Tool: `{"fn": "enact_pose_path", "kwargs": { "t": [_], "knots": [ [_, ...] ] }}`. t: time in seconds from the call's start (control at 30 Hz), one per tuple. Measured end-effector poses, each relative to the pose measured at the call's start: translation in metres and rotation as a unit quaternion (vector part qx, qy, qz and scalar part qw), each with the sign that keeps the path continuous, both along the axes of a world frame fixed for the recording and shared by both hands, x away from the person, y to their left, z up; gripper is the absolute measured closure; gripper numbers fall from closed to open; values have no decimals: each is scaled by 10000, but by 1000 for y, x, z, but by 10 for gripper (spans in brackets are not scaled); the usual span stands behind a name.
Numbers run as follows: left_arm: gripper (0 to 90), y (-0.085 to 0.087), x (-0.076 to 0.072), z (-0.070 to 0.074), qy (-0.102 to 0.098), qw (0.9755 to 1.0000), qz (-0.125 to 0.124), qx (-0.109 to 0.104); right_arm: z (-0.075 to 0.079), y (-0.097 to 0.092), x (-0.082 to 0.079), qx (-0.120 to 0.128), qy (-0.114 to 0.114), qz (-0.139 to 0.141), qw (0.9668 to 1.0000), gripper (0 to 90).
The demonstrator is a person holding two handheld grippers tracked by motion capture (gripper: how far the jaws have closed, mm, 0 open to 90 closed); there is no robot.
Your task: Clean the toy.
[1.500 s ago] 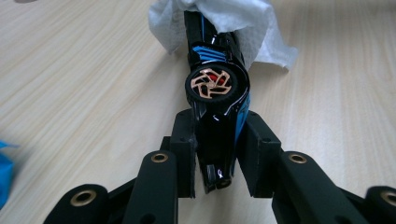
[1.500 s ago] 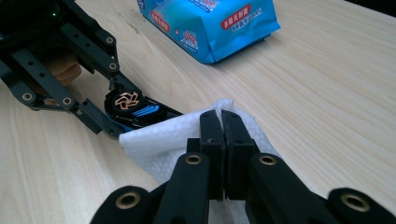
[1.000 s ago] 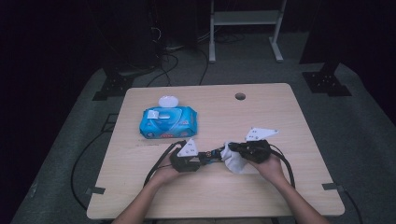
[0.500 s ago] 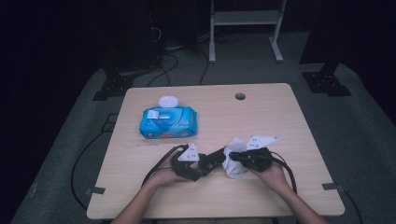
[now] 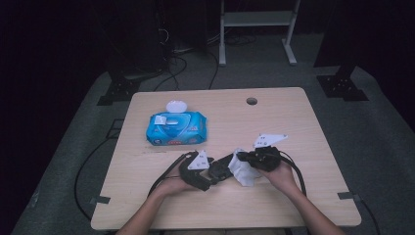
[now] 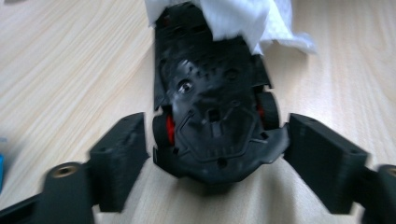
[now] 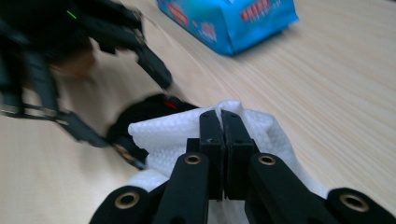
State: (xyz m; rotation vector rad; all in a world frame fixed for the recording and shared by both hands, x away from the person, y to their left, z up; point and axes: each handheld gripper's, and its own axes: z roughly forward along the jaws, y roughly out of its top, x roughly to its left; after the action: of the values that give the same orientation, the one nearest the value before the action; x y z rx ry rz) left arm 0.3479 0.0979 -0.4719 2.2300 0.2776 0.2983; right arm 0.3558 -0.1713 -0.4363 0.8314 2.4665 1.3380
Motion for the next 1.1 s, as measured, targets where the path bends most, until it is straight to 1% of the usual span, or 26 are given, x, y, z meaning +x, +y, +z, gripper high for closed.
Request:
{"fn": "enact_pose_path", "kwargs": {
  "t": [0.07, 0.13, 0.2, 0.27, 0.3, 0.33, 0.37, 0.4, 0.43, 0.47, 0.53, 0.57, 0.6, 0.63, 0.67, 0.73, 0.77, 0.83, 0.87, 0.9, 1.0, 1.03, 1.1],
  "knots": [
    [171, -1, 0, -2, 17, 10000, 40, 29, -8, 2, 3, -98, 159, 18, 9998, 879],
    [155, -3, 1, -3, 62, 10000, 67, 36, -13, 5, 1, -174, 185, 49, 9997, 876],
    [145, -5, 3, -5, 65, 9998, 162, 84, -15, 7, -2, -170, 220, 105, 9996, 875],
    [134, -7, 5, -6, 203, 9993, 293, 110, -14, 8, -3, -171, 197, 121, 9996, 875],
    [151, -7, 7, -7, 243, 9991, 315, 166, -14, 10, -4, -151, 195, 128, 9996, 875],
    [189, -7, 7, -8, 289, 9989, 288, 213, -14, 12, -4, -127, 190, 137, 9996, 875],
    [220, -7, 7, -9, 255, 9989, 279, 261, -14, 14, -4, -83, 184, 171, 9997, 874],
    [222, -6, 7, -9, 297, 9989, 299, 203, -14, 16, -4, -31, 213, 217, 9995, 871],
    [223, -6, 7, -9, 302, 9989, 291, 204, -14, 19, -4, -16, 263, 270, 9993, 861],
    [225, -6, 7, -9, 275, 9990, 277, 202, -15, 23, -5, -48, 287, 330, 9990, 832],
    [226, -6, 6, -9, 210, 9992, 246, 232, -16, 28, -8, -235, 175, 400, 9988, 752],
    [227, -6, 6, -9, 207, 9992, 249, 229, -14, 29, -9, -274, 133, 399, 9987, 702],
    [227, -6, 6, -9, 199, 9992, 252, 218, -11, 28, -11, -331, 58, 371, 9987, 672],
    [228, -6, 5, -9, 175, 9993, 243, 212, -7, 26, -13, -369, -68, 344, 9987, 667],
    [228, -6, 5, -9, 165, 9993, 242, 213, -3, 24, -15, -363, -178, 360, 9985, 655],
    [229, -6, 6, -9, 146, 9994, 218, 217, 2, 20, -16, -226, -192, 388, 9988, 629],
    [229, -6, 5, -9, 150, 9994, 226, 196, 2, 20, -16, -220, -192, 369, 9989, 627],
    [229, -6, 5, -9, 123, 9994, 231, 236, -3, 25, -14, -383, -201, 358, 9984, 628],
    [231, -6, 4, -8, 86, 9994, 215, 244, -7, 28, -14, -447, -263, 304, 9982, 639],
    [233, -6, 3, -8, 77, 9995, 222, 229, -10, 31, -13, -432, -261, 304, 9983, 659],
    [234, -7, 3, -8, 60, 9994, 215, 263, -17, 39, -11, -459, -221, 325, 9982, 765],
    [235, -6, 3, -9, 72, 9995, 214, 238, -18, 39, -11, -418, -183, 349, 9983, 805],
    [235, -6, 4, -8, 79, 9995, 204, 241, -16, 38, -11, -490, -207, 366, 9979, 839]
  ]
}}
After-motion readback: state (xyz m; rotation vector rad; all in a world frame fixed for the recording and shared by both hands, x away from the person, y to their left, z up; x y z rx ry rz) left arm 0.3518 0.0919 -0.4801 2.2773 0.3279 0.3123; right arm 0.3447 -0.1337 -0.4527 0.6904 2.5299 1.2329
